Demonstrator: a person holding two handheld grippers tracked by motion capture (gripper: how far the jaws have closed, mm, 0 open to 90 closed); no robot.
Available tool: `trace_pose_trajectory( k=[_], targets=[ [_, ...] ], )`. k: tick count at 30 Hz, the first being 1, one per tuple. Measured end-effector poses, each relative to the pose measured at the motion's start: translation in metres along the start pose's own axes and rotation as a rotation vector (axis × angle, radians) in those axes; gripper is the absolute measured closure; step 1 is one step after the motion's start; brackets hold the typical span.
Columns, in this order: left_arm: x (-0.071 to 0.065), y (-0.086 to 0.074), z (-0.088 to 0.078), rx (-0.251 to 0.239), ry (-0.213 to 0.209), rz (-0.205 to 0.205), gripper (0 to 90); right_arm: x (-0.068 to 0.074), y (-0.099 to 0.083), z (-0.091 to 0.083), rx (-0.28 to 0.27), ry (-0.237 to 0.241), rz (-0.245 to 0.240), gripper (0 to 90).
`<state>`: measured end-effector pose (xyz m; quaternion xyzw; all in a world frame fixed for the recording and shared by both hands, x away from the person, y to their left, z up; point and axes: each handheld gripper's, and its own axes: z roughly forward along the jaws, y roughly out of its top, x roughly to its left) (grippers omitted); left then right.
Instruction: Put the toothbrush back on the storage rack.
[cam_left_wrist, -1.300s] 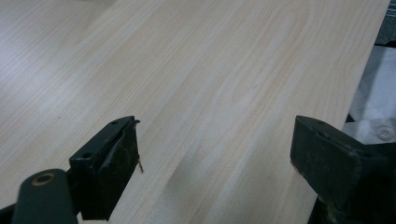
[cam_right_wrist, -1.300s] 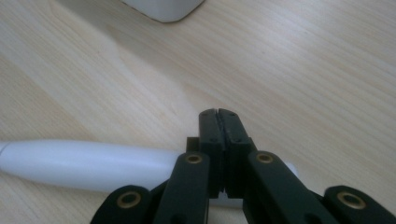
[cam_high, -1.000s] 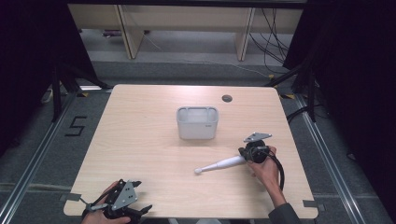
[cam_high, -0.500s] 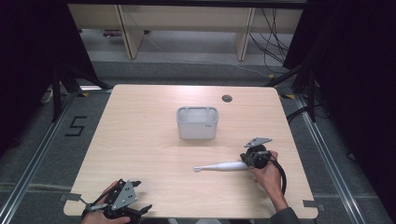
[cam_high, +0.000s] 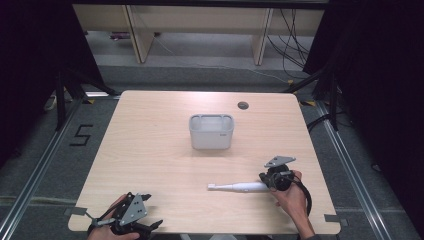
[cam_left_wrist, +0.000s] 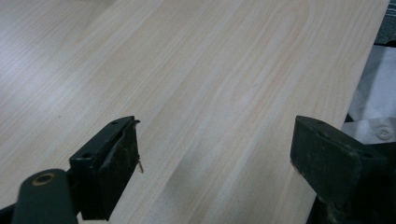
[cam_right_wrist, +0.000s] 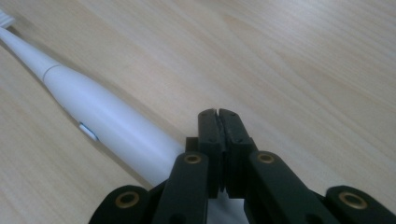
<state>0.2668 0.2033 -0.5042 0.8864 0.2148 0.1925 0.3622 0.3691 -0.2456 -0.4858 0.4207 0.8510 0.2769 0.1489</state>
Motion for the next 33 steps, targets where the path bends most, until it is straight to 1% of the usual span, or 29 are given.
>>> trace_pose_trajectory(
  k=[1, 3, 4, 5, 6, 7, 8, 11, 12, 13, 14, 15, 16, 17, 18, 19, 20, 21, 22, 23, 24, 25, 26, 28, 29, 30, 31, 32, 33],
  targets=[
    [0.000, 0.000, 0.000, 0.000, 0.002, -0.002, 14.8, 0.000, 0.000, 0.000, 0.000, 0.000, 0.000, 88.3],
    [0.001, 0.000, -0.001, 0.003, 0.005, 0.009, 14.8, 0.001, -0.002, -0.002, 0.006, 0.001, -0.008, 88.3],
    [0.000, 0.000, 0.000, -0.007, 0.000, -0.001, 14.8, 0.002, -0.005, -0.004, 0.000, -0.006, -0.028, 88.3],
    [0.000, 0.000, 0.000, -0.007, 0.000, -0.001, 14.8, 0.002, -0.006, -0.004, -0.007, -0.003, -0.057, 88.3],
    [0.000, 0.000, 0.000, 0.003, 0.003, 0.002, 14.8, 0.007, -0.009, -0.005, 0.007, 0.000, -0.001, 88.2],
    [0.000, 0.000, 0.000, 0.003, 0.003, 0.002, 14.8, 0.008, -0.010, -0.006, 0.002, 0.004, -0.008, 88.2],
    [0.001, 0.000, -0.001, 0.003, 0.004, 0.003, 14.8, 0.007, -0.011, -0.008, 0.012, 0.000, -0.024, 88.1],
    [0.000, 0.000, 0.000, -0.001, 0.000, 0.000, 14.8, 0.009, -0.012, -0.011, 0.020, 0.006, -0.020, 88.1],
    [0.000, 0.000, 0.000, 0.001, 0.002, 0.000, 14.8, 0.010, -0.014, -0.012, 0.012, 0.001, -0.039, 88.0],
    [0.001, 0.000, 0.000, 0.008, 0.007, 0.013, 14.8, 0.010, -0.014, -0.012, 0.012, 0.001, -0.039, 88.0],
    [0.002, 0.001, -0.002, 0.016, -0.004, 0.015, 14.8, 0.013, -0.017, -0.014, 0.024, 0.011, -0.024, 88.0],
    [0.002, 0.001, -0.002, 0.016, -0.004, 0.015, 14.8, 0.013, -0.017, -0.014, 0.024, 0.011, -0.024, 88.0],
    [0.000, 0.001, -0.001, 0.002, -0.004, 0.001, 14.8, 0.013, -0.018, -0.013, 0.010, 0.005, -0.054, 88.0],
    [0.000, 0.000, 0.000, 0.000, 0.003, 0.002, 14.8, 0.016, -0.018, -0.015, 0.026, 0.017, -0.016, 87.9],
    [0.002, 0.000, -0.001, 0.009, 0.009, 0.015, 14.8, 0.018, -0.020, -0.016, 0.022, 0.017, -0.026, 87.9],
    [0.001, 0.000, -0.001, 0.006, 0.008, 0.012, 14.8, 0.020, -0.020, -0.017, 0.028, 0.020, -0.012, 87.9],
    [0.000, 0.000, -0.001, 0.006, 0.006, 0.003, 14.8, 0.019, -0.021, -0.016, -0.004, 0.001, -0.045, 87.8],
    [0.000, 0.000, -0.001, 0.006, 0.006, 0.003, 14.8, 0.019, -0.021, -0.016, -0.004, 0.001, -0.045, 87.8],
    [0.000, 0.000, 0.001, -0.012, 0.000, 0.000, 14.8, 0.021, -0.021, -0.018, 0.013, 0.012, -0.050, 87.8],
    [0.000, 0.000, 0.001, -0.012, 0.000, 0.000, 14.8, 0.021, -0.021, -0.018, 0.013, 0.012, -0.050, 87.8],
    [0.001, 0.000, 0.000, 0.008, 0.009, 0.013, 14.8, 0.024, -0.022, -0.019, 0.024, 0.021, -0.028, 87.8],
    [0.001, 0.000, 0.000, 0.008, 0.009, 0.013, 14.8, 0.024, -0.022, -0.019, 0.024, 0.021, -0.028, 87.8],
    [0.000, 0.000, 0.000, 0.004, 0.005, -0.006, 14.8, 0.023, -0.022, -0.020, 0.018, 0.012, -0.061, 87.7],
    [0.000, 0.000, 0.000, -0.007, 0.000, -0.001, 14.8, 0.025, -0.024, -0.019, 0.009, 0.018, -0.051, 87.7],
    [0.000, 0.000, 0.000, -0.007, 0.000, -0.001, 14.8, 0.024, -0.023, -0.021, 0.011, 0.010, -0.073, 87.6],
    [0.001, 0.000, 0.000, 0.007, 0.008, 0.013, 14.8, 0.026, -0.024, -0.021, 0.012, 0.010, -0.061, 87.6],
    [0.001, 0.000, 0.000, 0.007, 0.008, 0.013, 14.8, 0.026, -0.024, -0.021, 0.012, 0.010, -0.061, 87.6],
    [0.000, 0.000, 0.000, -0.001, 0.004, 0.001, 14.8, 0.026, -0.024, -0.022, 0.013, 0.007, -0.082, 87.6],
    [0.000, 0.000, 0.000, -0.001, 0.004, 0.001, 14.8, 0.026, -0.024, -0.022, 0.013, 0.007, -0.082, 87.6]
  ],
)
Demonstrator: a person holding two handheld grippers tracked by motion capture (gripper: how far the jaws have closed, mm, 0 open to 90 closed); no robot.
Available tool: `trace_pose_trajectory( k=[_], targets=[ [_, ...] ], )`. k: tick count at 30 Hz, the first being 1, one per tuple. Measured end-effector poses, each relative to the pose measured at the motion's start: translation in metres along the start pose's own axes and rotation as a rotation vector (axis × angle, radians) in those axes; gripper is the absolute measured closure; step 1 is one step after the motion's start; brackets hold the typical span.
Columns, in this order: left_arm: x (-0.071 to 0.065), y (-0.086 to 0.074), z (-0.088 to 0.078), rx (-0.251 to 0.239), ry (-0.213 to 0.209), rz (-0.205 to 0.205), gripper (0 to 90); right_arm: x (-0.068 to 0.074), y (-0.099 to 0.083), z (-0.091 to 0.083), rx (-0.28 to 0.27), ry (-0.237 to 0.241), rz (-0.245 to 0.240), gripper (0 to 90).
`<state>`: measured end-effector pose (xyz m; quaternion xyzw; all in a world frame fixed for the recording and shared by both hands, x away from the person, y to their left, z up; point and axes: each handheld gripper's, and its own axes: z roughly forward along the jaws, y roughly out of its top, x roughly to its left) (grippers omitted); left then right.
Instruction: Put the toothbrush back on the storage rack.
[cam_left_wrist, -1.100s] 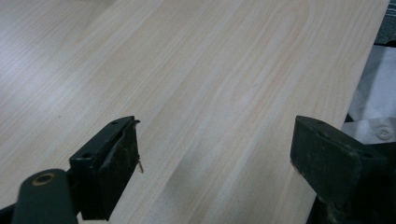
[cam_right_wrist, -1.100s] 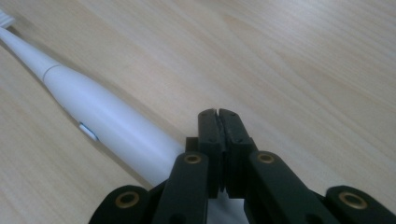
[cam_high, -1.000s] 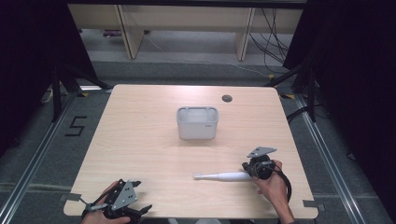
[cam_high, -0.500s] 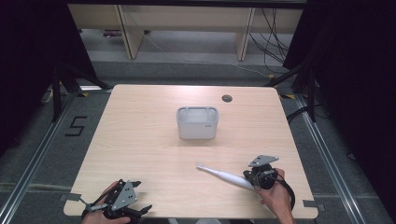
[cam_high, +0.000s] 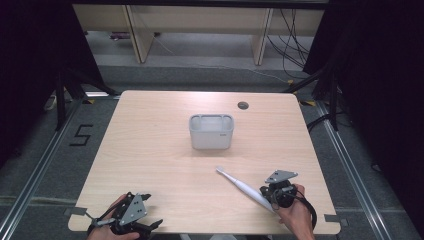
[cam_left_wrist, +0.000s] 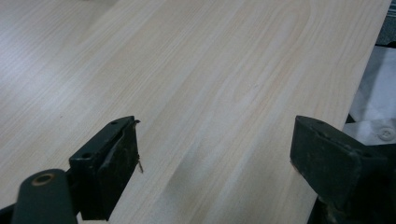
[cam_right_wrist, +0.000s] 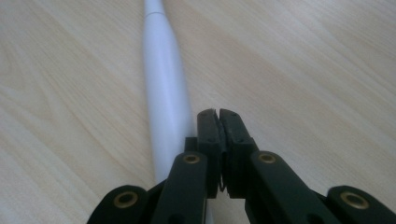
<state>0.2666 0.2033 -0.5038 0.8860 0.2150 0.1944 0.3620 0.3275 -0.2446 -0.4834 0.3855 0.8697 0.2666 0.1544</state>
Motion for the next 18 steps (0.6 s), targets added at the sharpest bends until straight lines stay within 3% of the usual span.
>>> trace_pose_trajectory(
  k=[1, 2, 4, 5, 6, 9, 11, 15, 18],
  targets=[
    [0.000, -0.001, 0.001, -0.006, -0.003, -0.001, 14.8, 0.002, -0.001, 0.002, -0.022, -0.003, -0.003, 87.5],
    [0.000, 0.000, 0.000, 0.005, 0.002, 0.001, 14.8, 0.005, -0.001, 0.001, -0.009, 0.000, 0.013, 87.4],
    [0.002, 0.000, 0.000, 0.009, 0.006, 0.014, 14.8, 0.006, -0.001, -0.001, 0.001, 0.003, -0.011, 87.3],
    [0.000, 0.000, 0.000, 0.000, 0.001, 0.001, 14.8, 0.010, -0.002, -0.001, 0.006, 0.018, 0.025, 87.2],
    [0.000, 0.000, 0.000, 0.000, 0.001, 0.001, 14.8, 0.007, -0.002, 0.000, -0.016, 0.007, -0.022, 87.2],
    [0.002, 0.000, 0.000, 0.009, 0.006, 0.013, 14.8, 0.012, -0.001, -0.002, 0.014, 0.020, -0.002, 86.4],
    [0.000, 0.000, 0.000, 0.000, 0.000, -0.004, 14.8, 0.014, -0.002, -0.001, 0.005, 0.024, -0.002, 86.1],
    [0.002, 0.000, 0.000, 0.012, 0.010, 0.014, 14.8, 0.016, -0.001, -0.002, 0.020, 0.038, -0.013, 85.9],
    [0.000, 0.000, 0.000, 0.000, 0.000, -0.001, 14.8, 0.018, -0.002, -0.001, 0.010, 0.035, -0.004, 84.3]
  ],
)
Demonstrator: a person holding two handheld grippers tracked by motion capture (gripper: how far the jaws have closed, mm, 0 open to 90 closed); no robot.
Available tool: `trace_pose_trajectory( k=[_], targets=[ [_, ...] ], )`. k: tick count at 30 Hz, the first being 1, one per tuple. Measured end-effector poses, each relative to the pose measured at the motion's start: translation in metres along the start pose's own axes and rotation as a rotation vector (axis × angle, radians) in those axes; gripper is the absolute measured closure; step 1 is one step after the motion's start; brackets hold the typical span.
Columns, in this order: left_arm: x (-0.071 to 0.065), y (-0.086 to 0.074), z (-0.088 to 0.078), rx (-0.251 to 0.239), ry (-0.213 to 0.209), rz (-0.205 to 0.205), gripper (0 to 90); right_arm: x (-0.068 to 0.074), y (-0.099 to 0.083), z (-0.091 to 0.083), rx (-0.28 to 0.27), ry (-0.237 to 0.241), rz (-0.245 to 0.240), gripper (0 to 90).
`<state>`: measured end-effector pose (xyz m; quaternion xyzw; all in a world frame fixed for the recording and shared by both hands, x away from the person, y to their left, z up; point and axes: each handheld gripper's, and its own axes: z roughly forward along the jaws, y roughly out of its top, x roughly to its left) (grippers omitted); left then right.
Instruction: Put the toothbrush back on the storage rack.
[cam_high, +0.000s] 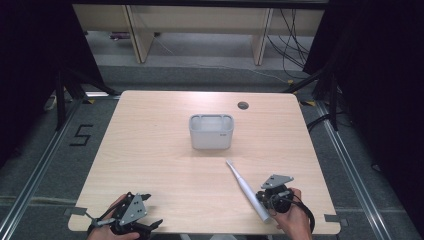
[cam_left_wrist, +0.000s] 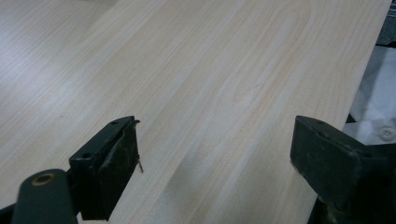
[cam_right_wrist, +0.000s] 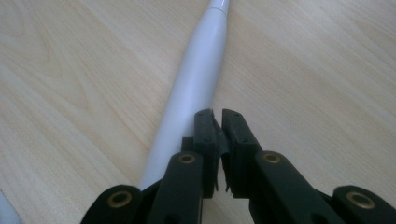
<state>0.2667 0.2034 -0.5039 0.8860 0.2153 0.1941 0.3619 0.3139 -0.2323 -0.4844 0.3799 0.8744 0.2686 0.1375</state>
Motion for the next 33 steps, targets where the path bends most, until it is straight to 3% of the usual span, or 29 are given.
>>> trace_pose_trajectory(
  k=[3, 4, 5, 8, 9, 11, 14, 15, 17, 21, 22, 24, 27, 30, 31, 32, 33],
  targets=[
    [0.002, 0.000, 0.000, 0.016, 0.010, 0.010, 14.8, -0.006, 0.004, -0.005, -0.005, -0.037, 0.008, 69.7],
    [0.002, 0.000, 0.000, 0.016, 0.010, 0.010, 14.8, -0.006, 0.004, -0.005, -0.005, -0.037, 0.008, 69.7],
    [0.001, 0.000, 0.000, 0.015, 0.005, 0.007, 14.8, -0.010, 0.007, -0.009, -0.011, -0.049, 0.026, 58.7],
    [0.001, -0.001, 0.001, 0.003, 0.009, 0.000, 14.8, -0.014, 0.012, -0.013, -0.029, -0.058, 0.036, 53.0],
    [0.001, 0.000, 0.001, 0.008, 0.008, -0.008, 14.8, -0.014, 0.018, -0.015, -0.013, -0.029, 0.051, 47.6],
    [0.001, 0.000, 0.000, 0.006, 0.008, -0.003, 14.8, -0.013, 0.023, -0.017, 0.000, -0.015, 0.060, 43.5],
    [0.002, -0.001, 0.002, 0.000, 0.009, 0.004, 14.8, -0.012, 0.029, -0.017, 0.017, 0.018, 0.041, 41.8],
    [0.003, -0.001, 0.001, 0.005, 0.011, 0.013, 14.8, -0.011, 0.034, -0.014, 0.031, 0.024, 0.039, 37.0],
    [0.001, -0.001, 0.001, 0.006, 0.000, -0.002, 14.8, -0.008, 0.041, -0.013, 0.061, 0.041, 0.057, 37.4],
    [0.002, -0.001, 0.001, -0.007, 0.008, -0.003, 14.8, -0.007, 0.051, -0.002, 0.083, 0.051, -0.005, 39.0],
    [0.002, -0.001, 0.001, -0.007, 0.008, -0.003, 14.8, -0.007, 0.051, -0.002, 0.083, 0.051, -0.005, 39.0],
    [0.002, -0.001, 0.001, -0.006, 0.003, -0.003, 14.8, -0.003, 0.054, 0.005, 0.137, 0.062, 0.000, 39.7],
    [0.002, -0.001, 0.001, -0.008, 0.005, -0.004, 14.8, -0.004, 0.055, 0.009, 0.142, 0.069, -0.029, 39.7],
    [0.002, -0.001, 0.001, 0.023, -0.002, 0.005, 14.8, -0.003, 0.059, 0.016, 0.179, 0.074, -0.013, 41.8],
    [0.002, -0.001, 0.002, 0.012, 0.012, 0.003, 14.8, -0.003, 0.061, 0.018, 0.193, 0.068, -0.015, 42.5],
    [0.002, -0.001, 0.002, 0.012, 0.012, 0.003, 14.8, -0.005, 0.062, 0.020, 0.183, 0.085, -0.050, 42.5],
    [0.002, -0.001, 0.001, 0.007, 0.017, 0.006, 14.8, -0.004, 0.063, 0.020, 0.209, 0.072, -0.017, 42.7]
  ],
)
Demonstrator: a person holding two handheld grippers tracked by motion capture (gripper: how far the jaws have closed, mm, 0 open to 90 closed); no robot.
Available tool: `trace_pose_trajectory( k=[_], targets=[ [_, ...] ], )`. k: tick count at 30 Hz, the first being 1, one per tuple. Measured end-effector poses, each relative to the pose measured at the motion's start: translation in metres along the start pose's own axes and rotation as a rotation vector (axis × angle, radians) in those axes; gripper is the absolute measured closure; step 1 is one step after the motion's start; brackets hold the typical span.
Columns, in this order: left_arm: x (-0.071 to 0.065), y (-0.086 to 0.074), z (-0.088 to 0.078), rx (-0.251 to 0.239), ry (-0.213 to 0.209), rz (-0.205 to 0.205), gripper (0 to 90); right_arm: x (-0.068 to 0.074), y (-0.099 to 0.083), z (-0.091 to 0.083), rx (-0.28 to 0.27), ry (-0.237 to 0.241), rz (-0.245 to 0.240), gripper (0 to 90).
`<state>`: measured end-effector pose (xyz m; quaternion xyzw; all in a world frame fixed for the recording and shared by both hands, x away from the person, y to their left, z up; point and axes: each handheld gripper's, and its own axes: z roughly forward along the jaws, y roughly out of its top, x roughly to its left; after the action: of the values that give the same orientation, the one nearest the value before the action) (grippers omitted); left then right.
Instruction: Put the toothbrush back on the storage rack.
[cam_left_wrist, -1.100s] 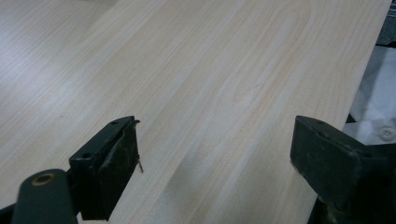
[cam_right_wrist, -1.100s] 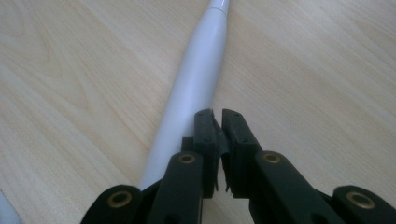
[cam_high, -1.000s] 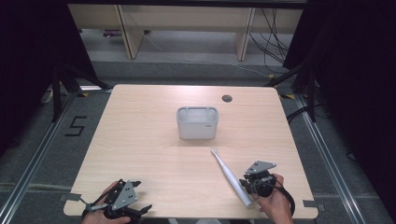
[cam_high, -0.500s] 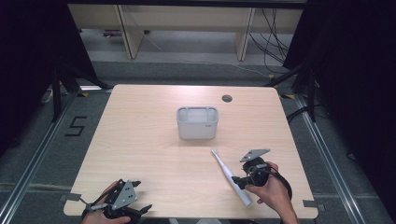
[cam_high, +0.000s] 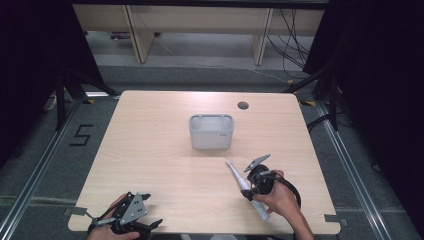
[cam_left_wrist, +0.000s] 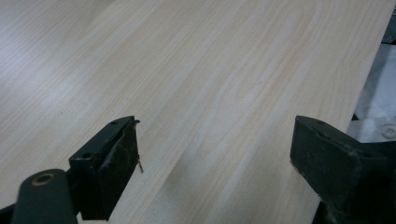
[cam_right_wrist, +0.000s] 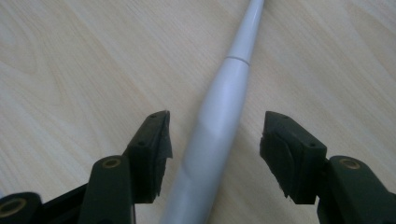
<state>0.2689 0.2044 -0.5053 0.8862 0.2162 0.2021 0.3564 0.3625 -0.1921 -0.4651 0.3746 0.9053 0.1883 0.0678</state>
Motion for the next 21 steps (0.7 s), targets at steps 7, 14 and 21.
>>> trace_pose_trajectory(
  k=[7, 14, 21],
  targets=[
    [-0.001, 0.000, 0.000, -0.014, -0.014, -0.009, 14.8, -0.002, 0.005, 0.009, 0.041, 0.017, -0.018, 45.0],
    [-0.001, 0.000, 0.000, -0.004, -0.011, -0.006, 14.8, -0.003, 0.009, 0.014, 0.081, 0.024, -0.055, 49.3],
    [0.000, 0.000, -0.001, 0.016, -0.020, -0.001, 14.8, -0.002, 0.010, 0.017, 0.123, 0.016, -0.061, 53.9]
  ],
)
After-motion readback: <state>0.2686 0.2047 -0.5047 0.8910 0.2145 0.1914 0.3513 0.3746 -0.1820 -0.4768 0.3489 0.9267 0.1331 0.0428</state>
